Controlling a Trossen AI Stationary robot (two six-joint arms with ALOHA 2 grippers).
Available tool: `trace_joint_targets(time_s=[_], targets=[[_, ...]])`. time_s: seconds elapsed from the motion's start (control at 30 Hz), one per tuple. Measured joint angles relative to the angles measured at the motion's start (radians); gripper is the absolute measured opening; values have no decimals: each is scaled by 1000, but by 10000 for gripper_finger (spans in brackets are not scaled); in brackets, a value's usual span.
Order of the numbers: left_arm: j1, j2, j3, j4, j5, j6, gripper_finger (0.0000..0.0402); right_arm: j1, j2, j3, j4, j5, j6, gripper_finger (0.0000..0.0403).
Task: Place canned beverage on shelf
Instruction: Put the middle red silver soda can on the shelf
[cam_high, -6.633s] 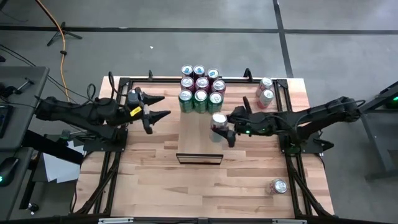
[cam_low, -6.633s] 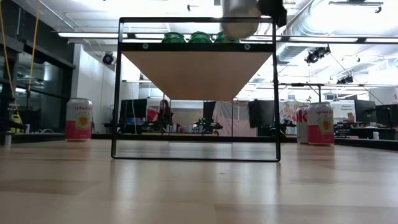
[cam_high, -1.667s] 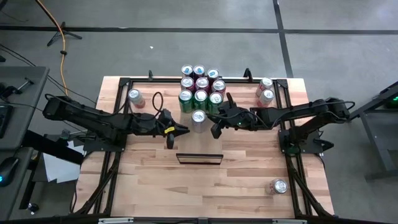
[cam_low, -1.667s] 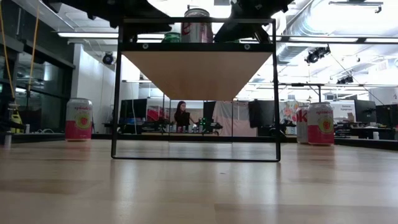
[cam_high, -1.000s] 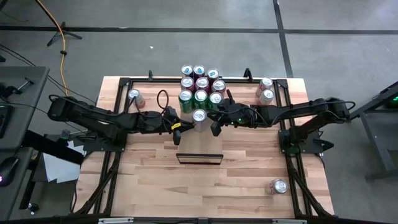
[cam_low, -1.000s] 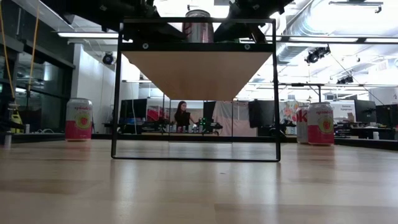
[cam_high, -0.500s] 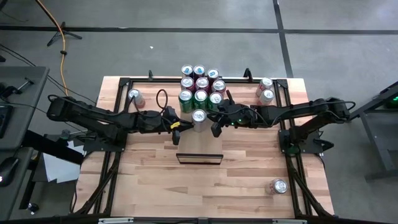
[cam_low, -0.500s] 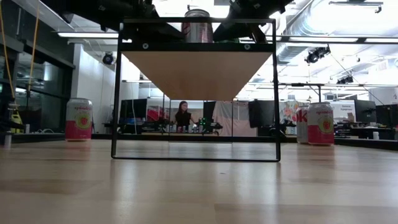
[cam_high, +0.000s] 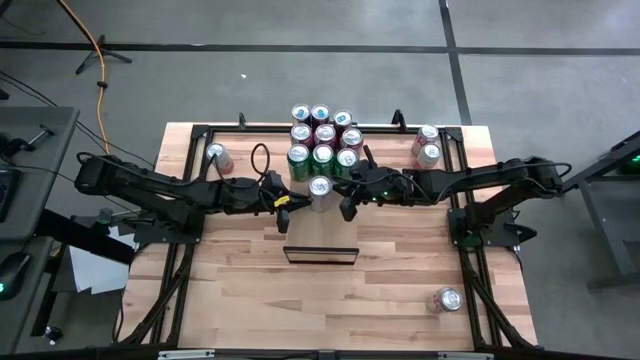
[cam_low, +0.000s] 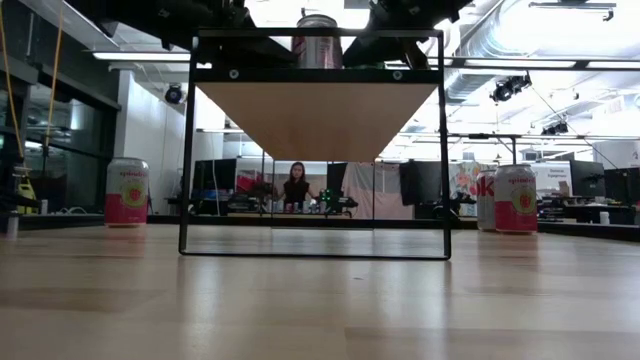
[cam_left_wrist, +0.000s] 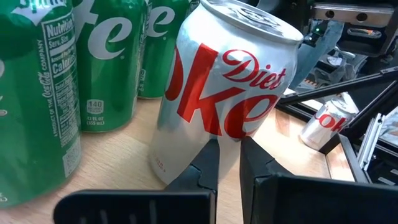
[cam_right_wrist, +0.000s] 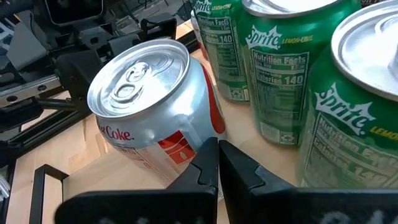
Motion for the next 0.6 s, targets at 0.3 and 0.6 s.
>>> trace_joint_targets(time_s=[0.3, 0.6], targets=[[18, 0, 0, 1, -6, 0, 0, 7, 2, 0, -61, -15, 0, 0], [34, -12, 1, -4, 1, 8, 0, 19, -1, 0, -105, -12, 0, 0]])
